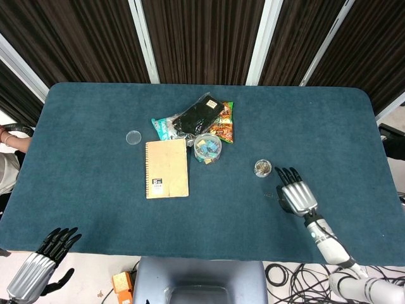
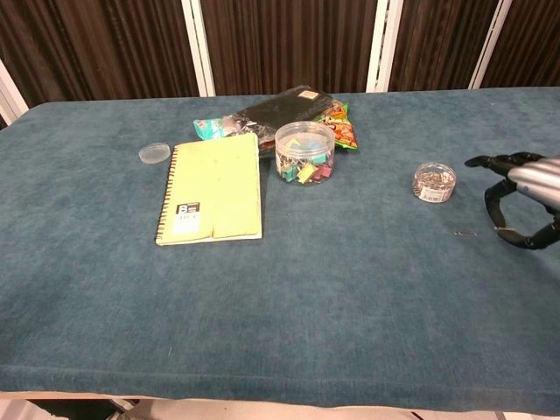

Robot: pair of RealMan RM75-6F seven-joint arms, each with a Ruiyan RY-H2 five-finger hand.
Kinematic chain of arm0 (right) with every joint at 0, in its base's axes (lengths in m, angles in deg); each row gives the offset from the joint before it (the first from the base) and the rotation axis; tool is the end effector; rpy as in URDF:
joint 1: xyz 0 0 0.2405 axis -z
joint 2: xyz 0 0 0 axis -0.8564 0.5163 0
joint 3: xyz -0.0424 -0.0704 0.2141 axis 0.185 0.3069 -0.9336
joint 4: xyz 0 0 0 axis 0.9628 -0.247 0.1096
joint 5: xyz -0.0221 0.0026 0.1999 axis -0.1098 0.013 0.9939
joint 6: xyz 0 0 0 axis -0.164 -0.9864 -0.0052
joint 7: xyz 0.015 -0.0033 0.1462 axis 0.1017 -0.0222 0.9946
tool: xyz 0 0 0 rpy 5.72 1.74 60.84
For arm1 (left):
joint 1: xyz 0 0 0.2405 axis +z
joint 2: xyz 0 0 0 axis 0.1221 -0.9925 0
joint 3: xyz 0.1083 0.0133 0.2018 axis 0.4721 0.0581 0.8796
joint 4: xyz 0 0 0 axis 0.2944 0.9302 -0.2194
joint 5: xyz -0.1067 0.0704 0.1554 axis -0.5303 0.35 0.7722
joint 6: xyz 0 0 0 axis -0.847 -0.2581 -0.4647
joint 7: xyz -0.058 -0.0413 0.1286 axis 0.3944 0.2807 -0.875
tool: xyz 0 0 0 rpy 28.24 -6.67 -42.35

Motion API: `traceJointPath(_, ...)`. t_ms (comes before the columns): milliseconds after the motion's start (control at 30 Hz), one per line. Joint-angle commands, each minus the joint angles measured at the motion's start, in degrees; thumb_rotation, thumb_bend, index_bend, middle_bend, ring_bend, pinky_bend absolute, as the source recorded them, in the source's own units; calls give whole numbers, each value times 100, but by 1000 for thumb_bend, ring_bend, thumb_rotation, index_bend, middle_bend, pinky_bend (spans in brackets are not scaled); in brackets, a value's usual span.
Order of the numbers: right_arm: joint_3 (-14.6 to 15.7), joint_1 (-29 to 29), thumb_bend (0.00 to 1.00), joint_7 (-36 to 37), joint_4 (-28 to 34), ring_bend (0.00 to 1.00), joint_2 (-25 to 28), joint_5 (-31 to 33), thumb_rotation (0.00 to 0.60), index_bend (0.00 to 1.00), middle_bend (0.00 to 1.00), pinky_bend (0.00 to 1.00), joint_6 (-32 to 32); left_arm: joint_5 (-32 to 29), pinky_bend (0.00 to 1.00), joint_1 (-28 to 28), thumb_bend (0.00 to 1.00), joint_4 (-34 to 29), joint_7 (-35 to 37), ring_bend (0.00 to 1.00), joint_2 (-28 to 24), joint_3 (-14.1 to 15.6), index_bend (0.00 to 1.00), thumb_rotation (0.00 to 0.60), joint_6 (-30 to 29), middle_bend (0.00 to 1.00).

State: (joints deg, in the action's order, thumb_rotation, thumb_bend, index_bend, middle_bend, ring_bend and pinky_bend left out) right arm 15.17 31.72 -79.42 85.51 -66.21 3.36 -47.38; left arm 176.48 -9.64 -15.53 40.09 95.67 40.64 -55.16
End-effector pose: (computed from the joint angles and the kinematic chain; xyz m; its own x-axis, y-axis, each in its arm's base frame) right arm -0.2647 -0.2898 0.0195 0.6289 -0.2178 0.7464 -0.7708 -0.3001 0.5619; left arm -0.2847 0.1028 0.1179 0.3982 0.2130 0.8923 0.8783 -0.3690 -0.3039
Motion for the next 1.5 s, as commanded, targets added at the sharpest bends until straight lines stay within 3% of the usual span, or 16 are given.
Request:
traceJointPath(33, -85, -50, 358, 8, 31, 0, 24, 69, 600, 671, 0, 0, 34, -3, 0, -5, 376, -7, -6, 0, -1, -4, 0, 600, 9, 0)
traceJointPath(267, -1061, -756, 358, -661, 43, 0, -15, 1189, 600, 671, 0, 0, 723, -74, 0, -82, 376, -92, -50, 0, 0, -54, 0, 600, 162, 0)
traceJointPath(467, -1292, -1072, 358, -1221, -147, 0, -244, 1814, 600, 671, 0, 0, 940, -152, 0, -115, 375, -135, -35, 0, -40, -83, 0, 600, 233, 0)
traceJointPath(767, -1220, -1356, 359, -1429, -590, 0, -651, 2065, 600, 654, 0, 0, 1143, -253, 0, -159, 375, -167, 20, 0, -69, -124, 0, 600, 325, 0)
traceJointPath(1100, -1108, -1384, 358, -1414, -813, 0, -766, 2135, 600, 533, 1, 0, 1135, -314, 0, -142, 374, -118, 124, 0, -90, -137, 0, 600, 304, 0)
traceJointPath(1333, -1053, -1315, 358, -1338, -590, 0, -589, 2082, 600, 495, 2, 0, 1020, -266, 0, -125, 374, -124, 112, 0, -90, -112, 0, 600, 272, 0)
traceJointPath(1500, -847, -1096, 358, -1139, 7, 0, -265, 1669, 600, 492, 3, 0, 647, -243, 0, -117, 375, -131, 113, 0, -92, -112, 0, 600, 236, 0)
